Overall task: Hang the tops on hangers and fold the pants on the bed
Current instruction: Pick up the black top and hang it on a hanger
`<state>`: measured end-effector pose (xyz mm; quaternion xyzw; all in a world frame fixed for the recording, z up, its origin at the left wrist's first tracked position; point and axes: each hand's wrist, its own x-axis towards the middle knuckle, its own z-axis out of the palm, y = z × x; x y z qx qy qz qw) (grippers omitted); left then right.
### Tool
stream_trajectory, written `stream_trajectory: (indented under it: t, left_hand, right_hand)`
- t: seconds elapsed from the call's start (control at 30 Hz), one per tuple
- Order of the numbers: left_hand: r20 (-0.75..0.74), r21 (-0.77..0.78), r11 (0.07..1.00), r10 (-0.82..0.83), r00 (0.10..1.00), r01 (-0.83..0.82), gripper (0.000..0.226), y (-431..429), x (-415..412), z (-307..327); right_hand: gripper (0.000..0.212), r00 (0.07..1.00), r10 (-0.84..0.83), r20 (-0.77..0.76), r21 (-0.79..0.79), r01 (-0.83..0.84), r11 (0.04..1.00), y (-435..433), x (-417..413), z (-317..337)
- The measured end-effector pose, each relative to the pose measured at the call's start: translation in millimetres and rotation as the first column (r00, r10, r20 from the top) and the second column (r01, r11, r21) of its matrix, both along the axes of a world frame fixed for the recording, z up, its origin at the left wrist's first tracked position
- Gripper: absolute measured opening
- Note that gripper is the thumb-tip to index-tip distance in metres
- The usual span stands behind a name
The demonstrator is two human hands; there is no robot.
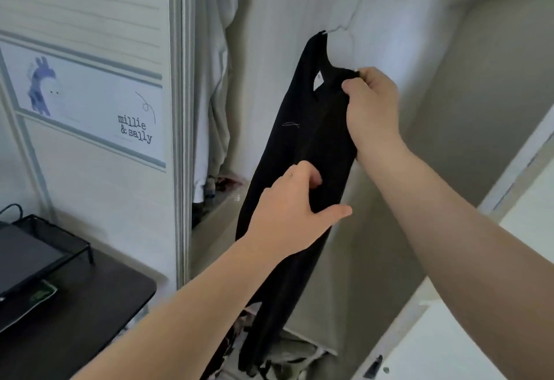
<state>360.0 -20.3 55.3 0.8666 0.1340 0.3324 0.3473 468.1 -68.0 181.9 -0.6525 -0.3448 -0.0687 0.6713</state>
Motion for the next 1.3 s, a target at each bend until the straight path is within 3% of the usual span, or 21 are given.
stream_trajectory:
  t: [0.13,0.23,0.4,0.53,0.7,0.87,1.13,1.3]
  left_hand:
    - [-0.034,0.13,0.983,0.132,0.991,-0.127,0.032,42.0,37.4,24.1]
    - [-0.031,0.183,0.974,0.142,0.989,-0.134,0.019,80.0,63.8,53.1]
    - [0.033,0.279,0.945,0.167,0.985,-0.169,0.023,134.1,105.9,113.5]
    - [0.057,0.346,0.912,0.212,0.976,-0.219,0.015,161.2,143.4,163.6]
    - [0.109,0.49,0.818,0.286,0.952,-0.302,0.011,186.4,194.5,214.3]
    - [0.141,0.582,0.737,0.327,0.935,-0.345,0.021,209.3,221.9,237.8]
    - [0.165,0.582,0.714,0.365,0.916,-0.389,0.021,229.9,243.8,254.3]
    - [0.173,0.591,0.703,0.369,0.913,-0.396,0.016,237.4,246.6,255.8]
  right_hand:
    - [0.033,1.0,-0.001,0.03,0.057,0.0,0.998,50.0,26.3,49.4]
    - [0.037,0.998,-0.02,0.065,0.07,0.015,0.997,77.1,53.9,87.1]
    - [0.039,0.991,-0.044,0.126,0.083,0.034,0.996,107.1,111.6,147.2]
    - [0.027,0.981,-0.066,0.182,0.097,0.049,0.994,126.7,158.1,197.5]
    - [0.035,0.973,-0.102,0.205,0.109,0.081,0.991,148.7,220.7,248.8]
    - [0.009,0.98,-0.057,0.19,0.109,0.036,0.993,176.5,263.5,279.1]
    - [0.001,0.989,-0.03,0.142,0.124,0.013,0.992,209.0,294.6,302.3]
    - [0.009,0.996,0.018,0.086,0.085,-0.026,0.996,214.3,301.8,296.1]
